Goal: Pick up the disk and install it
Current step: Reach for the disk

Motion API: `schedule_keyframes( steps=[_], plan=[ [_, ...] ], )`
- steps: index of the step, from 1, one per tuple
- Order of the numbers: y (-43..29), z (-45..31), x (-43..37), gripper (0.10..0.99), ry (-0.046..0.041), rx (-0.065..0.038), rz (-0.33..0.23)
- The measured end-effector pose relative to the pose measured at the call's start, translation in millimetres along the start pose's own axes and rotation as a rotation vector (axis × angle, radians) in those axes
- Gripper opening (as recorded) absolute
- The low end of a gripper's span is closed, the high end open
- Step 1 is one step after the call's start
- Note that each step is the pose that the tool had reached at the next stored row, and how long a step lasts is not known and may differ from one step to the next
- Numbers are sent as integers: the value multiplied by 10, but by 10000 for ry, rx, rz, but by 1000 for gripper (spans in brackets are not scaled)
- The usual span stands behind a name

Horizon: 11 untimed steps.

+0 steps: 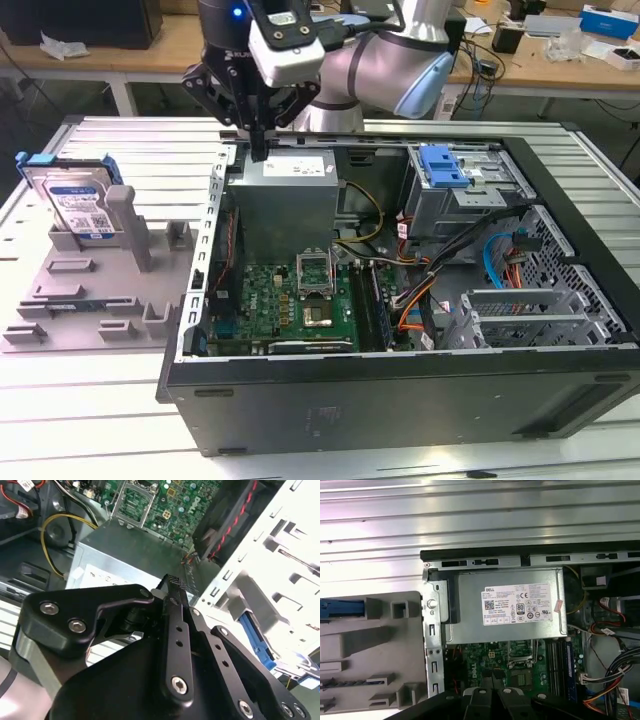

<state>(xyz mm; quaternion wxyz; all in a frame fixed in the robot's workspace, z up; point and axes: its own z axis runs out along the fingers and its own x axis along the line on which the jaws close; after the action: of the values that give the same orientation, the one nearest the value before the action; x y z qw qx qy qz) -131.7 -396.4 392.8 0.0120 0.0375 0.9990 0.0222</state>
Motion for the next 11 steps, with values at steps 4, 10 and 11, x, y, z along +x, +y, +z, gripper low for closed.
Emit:
schedule_keyframes(
  steps=[4,10,11],
  plan=[
    [38,-1,200,106,13,3,-1],
    [100,-1,520,106,27,3,1],
    [110,0,567,106,27,3,1]
  ],
)
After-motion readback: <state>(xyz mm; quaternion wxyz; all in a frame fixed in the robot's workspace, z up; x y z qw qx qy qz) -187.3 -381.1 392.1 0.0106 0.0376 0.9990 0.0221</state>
